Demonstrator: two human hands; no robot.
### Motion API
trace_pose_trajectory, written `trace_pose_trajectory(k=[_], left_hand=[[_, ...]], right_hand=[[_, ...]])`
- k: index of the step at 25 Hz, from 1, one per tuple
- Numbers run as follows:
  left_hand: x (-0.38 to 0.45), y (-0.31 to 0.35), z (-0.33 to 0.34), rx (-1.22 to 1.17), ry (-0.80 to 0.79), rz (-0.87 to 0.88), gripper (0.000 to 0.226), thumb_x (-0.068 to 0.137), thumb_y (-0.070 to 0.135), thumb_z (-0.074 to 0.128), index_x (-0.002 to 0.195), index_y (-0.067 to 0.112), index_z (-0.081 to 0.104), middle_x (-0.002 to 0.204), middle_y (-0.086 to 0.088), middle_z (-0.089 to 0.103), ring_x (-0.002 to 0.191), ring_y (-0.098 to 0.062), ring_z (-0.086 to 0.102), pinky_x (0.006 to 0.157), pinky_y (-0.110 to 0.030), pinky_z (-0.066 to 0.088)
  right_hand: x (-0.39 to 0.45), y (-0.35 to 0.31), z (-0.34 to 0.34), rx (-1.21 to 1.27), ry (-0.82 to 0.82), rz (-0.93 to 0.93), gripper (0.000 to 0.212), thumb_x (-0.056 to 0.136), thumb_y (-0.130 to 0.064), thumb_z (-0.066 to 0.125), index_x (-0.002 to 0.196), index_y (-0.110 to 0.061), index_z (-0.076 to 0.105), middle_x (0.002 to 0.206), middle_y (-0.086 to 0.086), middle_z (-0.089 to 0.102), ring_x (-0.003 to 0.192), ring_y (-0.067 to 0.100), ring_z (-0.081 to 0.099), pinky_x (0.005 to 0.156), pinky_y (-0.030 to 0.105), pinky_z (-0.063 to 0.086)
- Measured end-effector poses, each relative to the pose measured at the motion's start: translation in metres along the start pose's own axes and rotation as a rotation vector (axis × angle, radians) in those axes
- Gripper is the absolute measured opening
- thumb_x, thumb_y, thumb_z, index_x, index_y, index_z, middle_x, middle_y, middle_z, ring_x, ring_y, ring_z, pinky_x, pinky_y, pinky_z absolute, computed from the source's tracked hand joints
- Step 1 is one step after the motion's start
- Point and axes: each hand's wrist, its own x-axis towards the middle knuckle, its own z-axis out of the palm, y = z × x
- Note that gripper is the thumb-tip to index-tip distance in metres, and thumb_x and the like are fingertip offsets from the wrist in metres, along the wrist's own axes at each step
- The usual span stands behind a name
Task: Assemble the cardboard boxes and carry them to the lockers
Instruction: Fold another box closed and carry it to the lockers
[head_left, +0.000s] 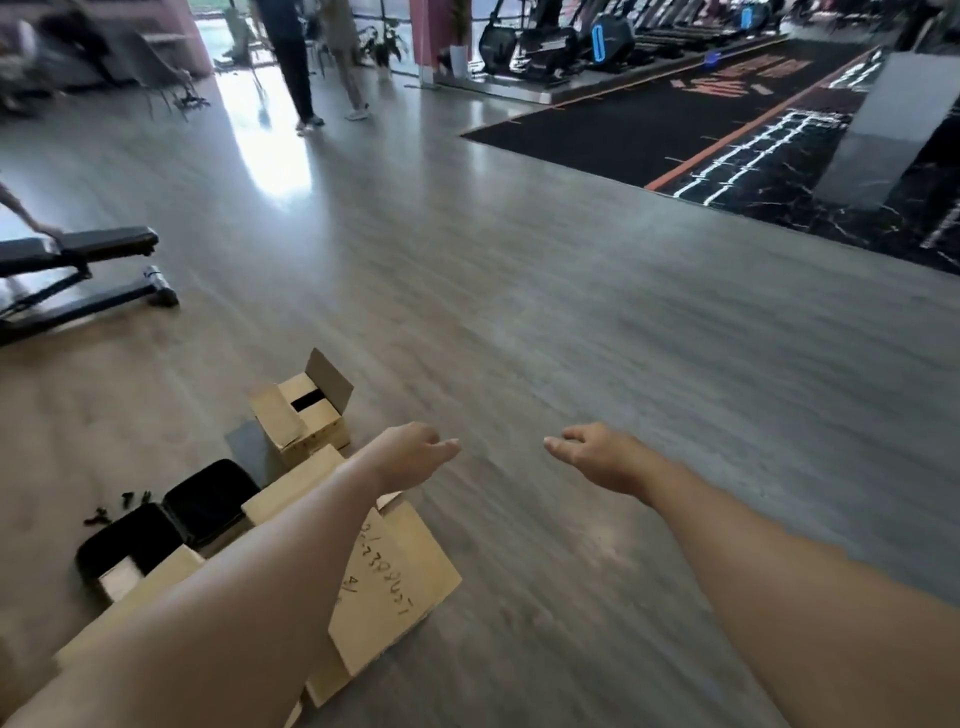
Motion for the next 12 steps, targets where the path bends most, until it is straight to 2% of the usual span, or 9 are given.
trace_pose_trajectory(k=[6,9,12], left_hand=[[0.155,-0.018,-0.053,-0.027,0.044,-0.134,0.058,0.098,0.062,0.043,0.128,0.016,0.062,0.126,-0.003,0.062,0.112,-0.022,0.059,0.099,-0.043,0.049],[0.227,-0.019,-0.094,-0.031,0.070,-0.160,0.058,0.099,0.061,0.041,0.127,0.016,0.062,0.126,-0.004,0.062,0.112,-0.023,0.059,0.098,-0.042,0.049],[0.281,-0.015,-0.137,-0.034,0.090,-0.169,0.057,0.100,0.059,0.040,0.122,0.012,0.065,0.124,-0.005,0.064,0.112,-0.023,0.059,0.097,-0.041,0.048]], right_hand=[[0.185,-0.039,-0.057,-0.119,-0.079,-0.103,0.074,0.097,-0.065,0.048,0.150,-0.013,0.049,0.156,0.005,0.046,0.142,0.024,0.044,0.114,0.033,0.034],[0.269,-0.068,-0.087,-0.136,-0.116,-0.134,0.073,0.096,-0.065,0.050,0.146,-0.011,0.053,0.153,0.006,0.050,0.139,0.024,0.048,0.113,0.034,0.037],[0.337,-0.096,-0.112,-0.149,-0.130,-0.169,0.076,0.095,-0.066,0.050,0.148,-0.011,0.050,0.154,0.006,0.048,0.140,0.024,0.046,0.115,0.037,0.037]])
